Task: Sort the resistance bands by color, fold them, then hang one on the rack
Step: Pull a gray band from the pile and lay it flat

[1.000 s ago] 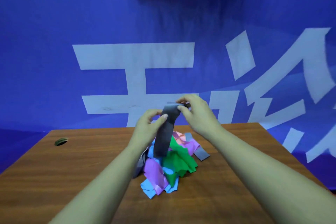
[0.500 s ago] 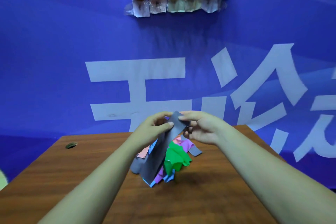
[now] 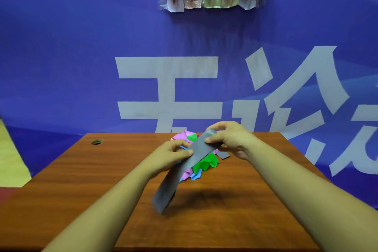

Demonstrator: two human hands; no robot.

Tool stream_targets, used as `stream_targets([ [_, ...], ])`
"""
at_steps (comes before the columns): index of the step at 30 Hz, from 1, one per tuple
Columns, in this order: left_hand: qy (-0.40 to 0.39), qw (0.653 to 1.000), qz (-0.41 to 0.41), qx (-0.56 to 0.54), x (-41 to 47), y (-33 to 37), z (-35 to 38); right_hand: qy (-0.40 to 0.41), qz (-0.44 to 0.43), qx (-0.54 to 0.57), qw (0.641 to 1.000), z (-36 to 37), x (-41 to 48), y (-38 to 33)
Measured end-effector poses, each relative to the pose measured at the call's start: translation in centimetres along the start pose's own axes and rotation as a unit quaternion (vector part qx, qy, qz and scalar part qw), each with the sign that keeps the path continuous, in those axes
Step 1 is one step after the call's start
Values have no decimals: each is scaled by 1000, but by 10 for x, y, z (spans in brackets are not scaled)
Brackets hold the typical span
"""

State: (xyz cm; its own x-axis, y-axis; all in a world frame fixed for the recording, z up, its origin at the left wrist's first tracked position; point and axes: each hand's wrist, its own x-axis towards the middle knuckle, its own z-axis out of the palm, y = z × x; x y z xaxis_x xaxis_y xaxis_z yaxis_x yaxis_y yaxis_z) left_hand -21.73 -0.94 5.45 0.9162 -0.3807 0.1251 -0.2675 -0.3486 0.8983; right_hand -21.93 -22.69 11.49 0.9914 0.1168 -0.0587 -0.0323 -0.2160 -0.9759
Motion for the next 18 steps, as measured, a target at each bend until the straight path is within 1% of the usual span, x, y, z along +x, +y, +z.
stream_targets([
  [2,3,1000,-18,0,-5,-15,0,19,-38,-15,999,7,-2,-3],
  [3,-11,1000,-28,-2,-9,-22,-1,26,-58,-26,998,10,-4,-6],
  [5,-62,997,-46,-20,-17,-37,-2,37,-91,-43,994,14,-6,-12],
  [7,-88,993,-70,-34,-26,-53,-3,47,-108,-47,992,15,-6,-17],
  [11,-73,988,-99,-95,-37,-76,-7,69,-104,-71,990,17,-3,-13],
  [15,-69,989,-109,-79,-53,-88,-14,139,-91,-44,985,22,-1,1],
  [18,-56,985,-132,-95,-66,-99,-24,180,-81,-26,980,20,-3,12],
])
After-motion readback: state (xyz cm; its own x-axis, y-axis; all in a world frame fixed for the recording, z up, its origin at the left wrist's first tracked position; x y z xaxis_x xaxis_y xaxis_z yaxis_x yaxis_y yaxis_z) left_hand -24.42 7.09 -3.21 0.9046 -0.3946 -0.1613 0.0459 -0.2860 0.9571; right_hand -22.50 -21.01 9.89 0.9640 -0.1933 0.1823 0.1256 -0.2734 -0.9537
